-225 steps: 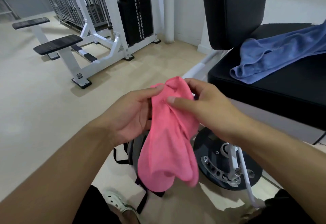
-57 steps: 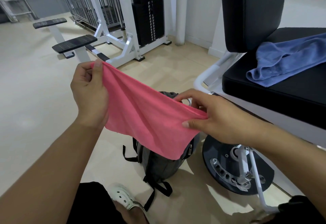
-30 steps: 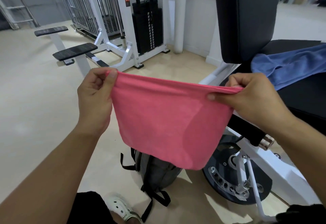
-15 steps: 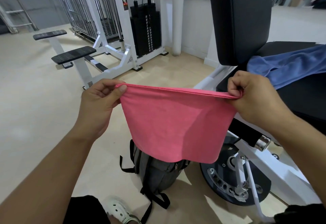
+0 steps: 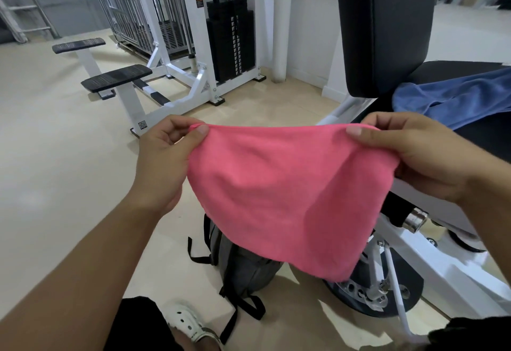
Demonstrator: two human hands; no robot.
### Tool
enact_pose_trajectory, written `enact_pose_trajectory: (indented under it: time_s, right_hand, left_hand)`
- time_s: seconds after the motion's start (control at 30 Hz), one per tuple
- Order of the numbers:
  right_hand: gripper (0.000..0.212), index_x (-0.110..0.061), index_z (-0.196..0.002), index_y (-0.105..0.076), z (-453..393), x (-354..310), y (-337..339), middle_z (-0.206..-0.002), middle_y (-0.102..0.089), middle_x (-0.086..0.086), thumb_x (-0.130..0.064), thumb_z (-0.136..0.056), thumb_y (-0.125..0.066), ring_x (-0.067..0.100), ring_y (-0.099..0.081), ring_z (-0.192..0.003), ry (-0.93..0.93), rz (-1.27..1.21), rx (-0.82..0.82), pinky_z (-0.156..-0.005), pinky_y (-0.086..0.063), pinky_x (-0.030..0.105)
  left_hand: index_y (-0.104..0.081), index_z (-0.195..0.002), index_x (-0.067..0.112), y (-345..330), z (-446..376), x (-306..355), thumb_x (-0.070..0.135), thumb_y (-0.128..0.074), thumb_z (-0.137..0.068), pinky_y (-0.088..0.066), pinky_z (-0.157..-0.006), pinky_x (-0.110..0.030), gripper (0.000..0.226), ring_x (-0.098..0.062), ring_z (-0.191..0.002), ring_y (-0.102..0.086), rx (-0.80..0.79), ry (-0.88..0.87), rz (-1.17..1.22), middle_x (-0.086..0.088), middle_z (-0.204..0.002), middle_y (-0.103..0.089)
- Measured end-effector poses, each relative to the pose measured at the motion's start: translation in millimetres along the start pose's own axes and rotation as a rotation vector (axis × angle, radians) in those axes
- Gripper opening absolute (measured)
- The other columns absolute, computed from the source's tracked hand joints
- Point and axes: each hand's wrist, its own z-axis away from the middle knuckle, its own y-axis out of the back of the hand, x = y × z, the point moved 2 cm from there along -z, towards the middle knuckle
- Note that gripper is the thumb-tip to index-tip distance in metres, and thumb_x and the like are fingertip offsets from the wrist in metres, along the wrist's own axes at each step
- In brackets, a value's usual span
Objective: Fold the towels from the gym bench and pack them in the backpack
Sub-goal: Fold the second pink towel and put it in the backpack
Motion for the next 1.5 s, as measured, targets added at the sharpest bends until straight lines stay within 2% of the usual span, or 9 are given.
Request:
enact_pose_trajectory:
  time_s: [0.17, 0.27, 0.47, 0.67, 0.83, 1.07, 1.2, 1.37, 1.5]
  right_hand:
    - [0.024, -0.018, -0.110, -0.062, 1.2, 19.3, -51.8, -0.077, -0.072, 0.011, -0.010, -0.090, -0.073, 0.022, -0.065, -0.062, 0.075, -0.049, 0.027, -0.057, -0.053, 0.032]
    - [0.012, -0.013, -0.103, -0.068, 4.4, 26.8, -73.4, -0.086, -0.075, 0.009, -0.004, -0.095, -0.066, 0.021, -0.072, -0.074, 0.112, -0.060, -0.088, -0.069, -0.061, 0.036]
    - [0.039, -0.015, -0.115, -0.068, 4.1, 28.7, -63.2, -0.101, -0.076, 0.006, 0.011, -0.086, -0.068, 0.025, -0.075, -0.095, 0.166, 0.213, -0.236, -0.096, -0.058, 0.048]
    - [0.016, -0.026, -0.083, -0.076, -1.3, 34.9, -62.6, -0.067, -0.070, -0.005, -0.042, -0.085, -0.077, 0.011, -0.066, -0.064, 0.310, 0.426, 0.004, -0.071, -0.059, 0.041]
    - [0.021, -0.025, -0.075, -0.075, -0.9, 32.9, -59.0, -0.052, -0.047, -0.012, -0.042, -0.086, -0.077, 0.003, -0.041, -0.050, 0.326, 0.467, 0.090, -0.050, -0.034, 0.016]
    - [0.020, -0.025, -0.074, -0.075, 0.1, 32.2, -59.1, -0.056, -0.050, -0.002, -0.041, -0.087, -0.077, 0.003, -0.041, -0.051, 0.339, 0.420, 0.122, -0.052, -0.036, 0.023]
    - [0.022, -0.025, -0.074, -0.076, -0.9, 32.2, -60.5, -0.061, -0.058, 0.013, -0.041, -0.088, -0.076, 0.005, -0.041, -0.052, 0.343, 0.399, 0.148, -0.052, -0.037, 0.026]
    - [0.022, -0.023, -0.073, -0.076, -1.7, 34.0, -61.1, -0.053, -0.050, -0.001, -0.038, -0.089, -0.075, 0.005, -0.039, -0.049, 0.319, 0.364, 0.163, -0.050, -0.035, 0.022]
    - [0.023, -0.023, -0.074, -0.076, -0.5, 32.8, -61.4, -0.054, -0.050, -0.002, -0.039, -0.089, -0.075, 0.003, -0.040, -0.051, 0.332, 0.387, 0.160, -0.051, -0.036, 0.022]
  left_hand:
    - [-0.073, -0.079, 0.023, -41.8, 33.7, 4.5, 0.005, -0.079, -0.085, -0.053, -0.072, -0.022, 0.020, -0.002, -0.076, -0.067, -0.045, -0.037, -0.088, 0.013, -0.076, -0.074]
    - [-0.075, -0.081, 0.021, -58.8, 47.9, 0.1, 0.008, -0.081, -0.083, -0.053, -0.063, -0.023, 0.014, -0.008, -0.074, -0.071, -0.156, -0.013, -0.104, 0.005, -0.078, -0.077]
    - [-0.078, -0.089, 0.019, -62.0, 52.2, -5.2, 0.011, -0.078, -0.087, -0.063, -0.072, -0.049, 0.008, -0.023, -0.081, -0.077, -0.215, 0.096, -0.079, -0.005, -0.086, -0.080]
    - [-0.079, -0.090, 0.023, -66.2, 61.0, -5.7, 0.013, -0.074, -0.091, -0.061, -0.080, -0.061, 0.011, -0.033, -0.085, -0.077, -0.263, 0.134, -0.087, -0.007, -0.088, -0.081]
    - [-0.074, -0.088, 0.017, -70.3, 63.0, -7.2, 0.011, -0.069, -0.094, -0.055, -0.066, -0.039, 0.010, -0.028, -0.069, -0.069, -0.212, 0.164, -0.006, -0.014, -0.081, -0.079]
    - [-0.071, -0.091, 0.016, -73.3, 67.0, -8.1, 0.010, -0.062, -0.099, -0.059, -0.084, -0.056, 0.014, -0.032, -0.081, -0.075, -0.227, 0.182, 0.042, -0.021, -0.085, -0.077]
    - [-0.070, -0.087, 0.016, -73.6, 68.3, -9.2, 0.011, -0.060, -0.100, -0.061, -0.084, -0.045, 0.017, -0.030, -0.084, -0.074, -0.258, 0.176, 0.081, -0.019, -0.086, -0.076]
    - [-0.068, -0.083, 0.016, -73.5, 69.6, -5.7, 0.027, -0.074, -0.088, -0.059, -0.076, -0.046, 0.013, -0.023, -0.074, -0.071, -0.302, 0.136, 0.081, -0.011, -0.078, -0.075]
    - [-0.062, -0.087, 0.009, -75.4, 70.1, -0.9, 0.018, -0.078, -0.073, -0.059, -0.069, -0.026, 0.023, -0.018, -0.076, -0.078, -0.298, 0.125, 0.105, -0.009, -0.083, -0.080]
